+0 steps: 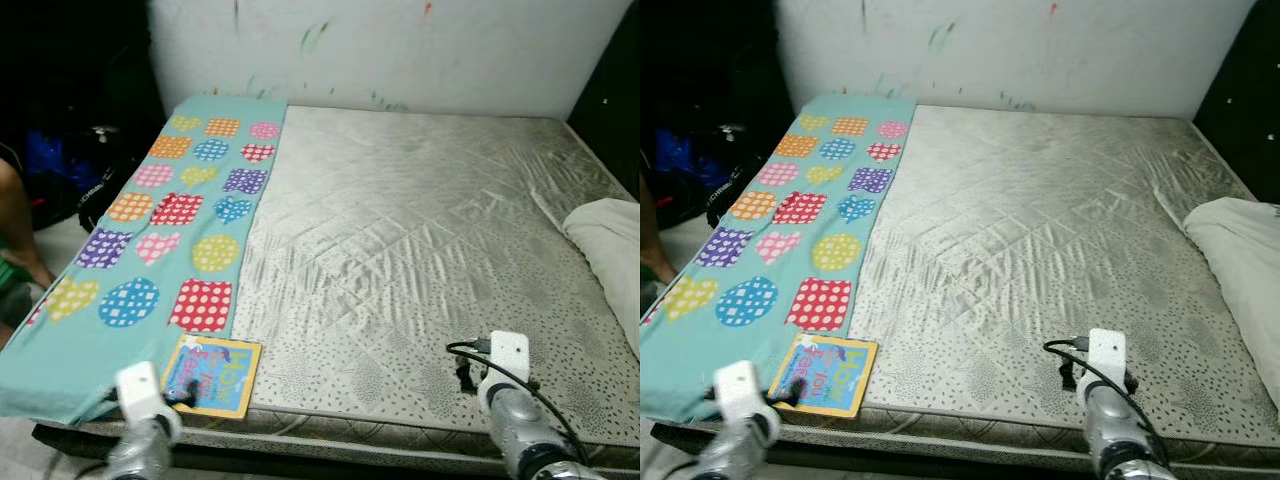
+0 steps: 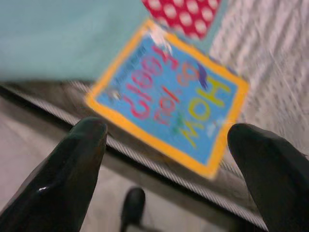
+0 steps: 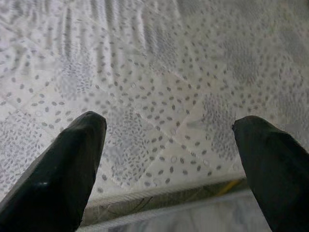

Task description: Clean up the room

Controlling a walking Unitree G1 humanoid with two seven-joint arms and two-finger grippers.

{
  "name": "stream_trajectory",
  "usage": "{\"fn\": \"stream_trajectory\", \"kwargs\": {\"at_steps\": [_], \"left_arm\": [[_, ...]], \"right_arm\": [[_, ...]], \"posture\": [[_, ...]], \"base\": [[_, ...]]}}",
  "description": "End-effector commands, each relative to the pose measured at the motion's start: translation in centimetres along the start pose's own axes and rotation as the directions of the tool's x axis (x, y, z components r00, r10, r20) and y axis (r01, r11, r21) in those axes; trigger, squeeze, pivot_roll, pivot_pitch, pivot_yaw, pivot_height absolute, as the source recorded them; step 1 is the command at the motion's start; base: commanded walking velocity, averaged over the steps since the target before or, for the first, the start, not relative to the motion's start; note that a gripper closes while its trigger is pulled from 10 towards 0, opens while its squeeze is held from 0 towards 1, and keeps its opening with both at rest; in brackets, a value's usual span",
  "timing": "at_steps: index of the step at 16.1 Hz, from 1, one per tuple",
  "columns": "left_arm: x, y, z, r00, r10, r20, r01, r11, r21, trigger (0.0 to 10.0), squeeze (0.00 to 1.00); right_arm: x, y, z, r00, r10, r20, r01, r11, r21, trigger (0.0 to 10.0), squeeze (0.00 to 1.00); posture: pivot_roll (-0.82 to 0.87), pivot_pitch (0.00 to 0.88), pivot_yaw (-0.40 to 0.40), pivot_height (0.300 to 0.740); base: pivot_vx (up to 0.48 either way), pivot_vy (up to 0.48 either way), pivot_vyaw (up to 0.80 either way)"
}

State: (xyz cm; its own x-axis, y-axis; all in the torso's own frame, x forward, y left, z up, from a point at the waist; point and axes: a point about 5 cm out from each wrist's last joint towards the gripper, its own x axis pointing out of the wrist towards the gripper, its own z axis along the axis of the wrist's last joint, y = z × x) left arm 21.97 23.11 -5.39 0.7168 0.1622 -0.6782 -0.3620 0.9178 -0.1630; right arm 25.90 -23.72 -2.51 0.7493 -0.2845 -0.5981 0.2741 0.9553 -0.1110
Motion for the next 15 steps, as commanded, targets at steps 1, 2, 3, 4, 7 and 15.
{"fn": "stream_trajectory", "kwargs": {"at_steps": [1, 2, 3, 4, 7, 15], "left_arm": [[0.0, -0.2, -0.1, 1.0, 0.0, -0.014, 0.0, 0.999, 0.037, 10.0, 0.0], [0.1, -0.3, 0.0, 1.0, -0.02, -0.007, 0.02, 0.999, 0.036, 10.0, 0.0], [0.0, 0.1, 0.0, 1.0, -0.02, -0.01, 0.02, 0.999, 0.034, 10.0, 0.0], [-0.2, 0.8, -0.4, 0.999, -0.01, -0.037, 0.012, 0.999, 0.051, 10.0, 0.0], [-0.7, 2.3, -1.6, 0.994, 0.03, -0.109, -0.023, 0.998, 0.064, 10.0, 0.0], [0.5, -0.8, 1.0, 0.999, -0.006, -0.05, 0.01, 0.997, 0.082, 10.0, 0.0]], "right_arm": [[0.0, 0.1, 0.0, 1.0, -0.005, -0.003, 0.005, 1.0, 0.012, 10.0, 0.0], [-0.1, 0.4, 0.0, 0.999, 0.04, 0.014, -0.04, 0.999, -0.01, 10.0, 0.0], [-0.2, 0.3, -0.7, 0.997, 0.079, 0.007, -0.078, 0.993, -0.086, 10.0, 0.0], [-0.5, 0.1, -1.9, 0.995, 0.096, -0.038, -0.099, 0.988, -0.117, 10.0, 0.0], [-1.9, -0.9, -6.6, 0.971, 0.087, -0.223, -0.138, 0.965, -0.223, 10.0, 0.0], [-0.4, 0.0, -1.8, 0.996, 0.057, -0.062, -0.063, 0.992, -0.109, 10.0, 0.0]], "posture": [[-0.1, 0.0, -0.031, 0.74], [-0.11, 0.0, -0.022, 0.74], [-0.11, 0.0, -0.018, 0.74], [-0.11, 0.0, -0.016, 0.74], [-0.1, 0.0, -0.015, 0.74], [-0.1, 0.0, -0.01, 0.74]], "base": [[0.0, 0.0, 0.0], [0.0, 0.0, 0.0], [0.0, 0.0, 0.0], [0.0, 0.0, 0.0], [0.0, 0.0, 0.0], [0.0, 0.0, 0.0]]}}
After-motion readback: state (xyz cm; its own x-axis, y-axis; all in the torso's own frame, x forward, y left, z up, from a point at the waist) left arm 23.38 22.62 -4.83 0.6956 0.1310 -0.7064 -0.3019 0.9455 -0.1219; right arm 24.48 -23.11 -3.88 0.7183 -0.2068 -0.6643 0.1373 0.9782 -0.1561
